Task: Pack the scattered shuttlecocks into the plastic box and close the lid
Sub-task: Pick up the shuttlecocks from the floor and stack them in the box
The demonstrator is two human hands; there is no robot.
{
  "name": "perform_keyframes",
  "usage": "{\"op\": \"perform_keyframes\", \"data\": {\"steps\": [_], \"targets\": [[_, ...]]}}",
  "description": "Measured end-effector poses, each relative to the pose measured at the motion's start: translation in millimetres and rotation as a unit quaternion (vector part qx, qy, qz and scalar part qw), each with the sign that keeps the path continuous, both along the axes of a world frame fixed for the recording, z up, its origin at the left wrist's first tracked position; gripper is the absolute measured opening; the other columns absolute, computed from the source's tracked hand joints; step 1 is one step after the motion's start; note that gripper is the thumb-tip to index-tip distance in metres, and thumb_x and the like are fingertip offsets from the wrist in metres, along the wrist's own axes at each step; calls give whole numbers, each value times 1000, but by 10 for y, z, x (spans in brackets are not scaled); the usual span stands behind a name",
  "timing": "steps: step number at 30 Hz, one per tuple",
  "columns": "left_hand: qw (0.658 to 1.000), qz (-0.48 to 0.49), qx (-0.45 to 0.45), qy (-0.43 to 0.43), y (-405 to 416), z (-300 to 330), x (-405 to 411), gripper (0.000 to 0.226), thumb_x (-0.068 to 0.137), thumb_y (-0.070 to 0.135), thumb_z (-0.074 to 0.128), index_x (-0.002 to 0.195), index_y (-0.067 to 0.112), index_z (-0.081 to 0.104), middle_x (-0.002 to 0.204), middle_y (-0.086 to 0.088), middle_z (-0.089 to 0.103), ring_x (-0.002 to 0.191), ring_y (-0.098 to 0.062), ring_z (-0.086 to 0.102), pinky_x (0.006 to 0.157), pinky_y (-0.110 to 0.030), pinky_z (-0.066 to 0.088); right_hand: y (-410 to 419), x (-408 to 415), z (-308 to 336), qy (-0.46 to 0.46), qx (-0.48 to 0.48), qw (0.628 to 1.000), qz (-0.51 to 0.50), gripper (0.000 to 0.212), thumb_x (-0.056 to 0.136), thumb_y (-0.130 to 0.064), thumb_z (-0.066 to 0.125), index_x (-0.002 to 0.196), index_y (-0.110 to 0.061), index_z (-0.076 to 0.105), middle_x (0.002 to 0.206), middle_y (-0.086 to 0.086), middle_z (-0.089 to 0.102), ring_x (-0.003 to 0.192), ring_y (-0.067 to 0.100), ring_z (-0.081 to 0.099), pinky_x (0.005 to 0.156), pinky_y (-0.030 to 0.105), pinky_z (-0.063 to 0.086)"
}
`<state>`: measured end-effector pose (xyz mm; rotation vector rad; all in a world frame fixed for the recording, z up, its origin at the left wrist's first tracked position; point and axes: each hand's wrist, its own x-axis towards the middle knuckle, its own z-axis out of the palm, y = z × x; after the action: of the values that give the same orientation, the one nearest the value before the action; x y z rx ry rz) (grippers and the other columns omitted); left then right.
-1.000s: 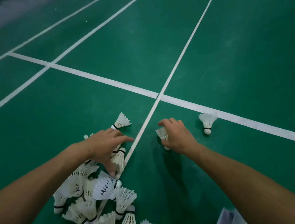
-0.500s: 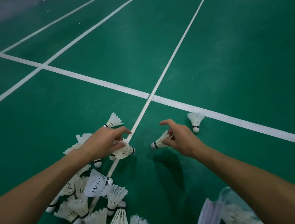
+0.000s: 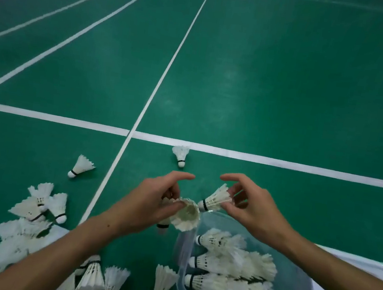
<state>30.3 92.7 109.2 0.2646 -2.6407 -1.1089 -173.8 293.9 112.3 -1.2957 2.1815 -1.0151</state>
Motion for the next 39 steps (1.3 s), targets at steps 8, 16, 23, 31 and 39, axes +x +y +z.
{"op": "perform_keyframes", "data": {"steps": [8, 16, 23, 31, 39], "targets": [[998, -59, 16, -31, 535, -182, -525, 46, 94, 30, 74, 138, 30, 60, 88, 14, 64, 77, -10, 62, 69, -18, 53, 985, -54, -310, 1, -21, 993, -113, 51, 92, -18, 81, 133, -39, 60, 98, -18, 62, 86, 13, 68, 81, 32, 60], [978, -118, 2, -172, 776, -425, -664, 52, 96, 34, 74, 144, 33, 55, 84, 14, 63, 71, -1, 58, 64, -19, 49, 1394, 129, -595, 65, 23, 985, -159, 48, 94, -28, 76, 135, -43, 54, 102, -24, 62, 93, 2, 65, 80, 35, 60], [966, -130, -56, -216, 991, -573, -813, 46, 98, 38, 70, 142, 28, 57, 88, 18, 61, 73, 3, 56, 64, -12, 40, 1290, 252, -832, 78, 76, 982, -152, 52, 95, -26, 76, 139, -38, 52, 103, -23, 61, 92, 1, 63, 84, 27, 58], [964, -106, -87, -229, 1085, -671, -788, 44, 99, 35, 71, 139, 24, 57, 105, 7, 67, 85, -6, 56, 77, -22, 47, 1046, 278, -1119, 63, 92, 978, -174, 42, 93, -29, 79, 128, -33, 56, 105, -17, 66, 91, 1, 64, 81, 30, 61], [975, -71, -77, -195, 1103, -636, -743, 18, 97, 40, 72, 98, 23, 67, 89, 13, 68, 81, -3, 64, 76, -27, 58, 1040, 318, -1153, 55, 114, 972, -197, 46, 87, -48, 79, 123, -39, 52, 96, -16, 73, 83, 0, 69, 73, 30, 63]]}}
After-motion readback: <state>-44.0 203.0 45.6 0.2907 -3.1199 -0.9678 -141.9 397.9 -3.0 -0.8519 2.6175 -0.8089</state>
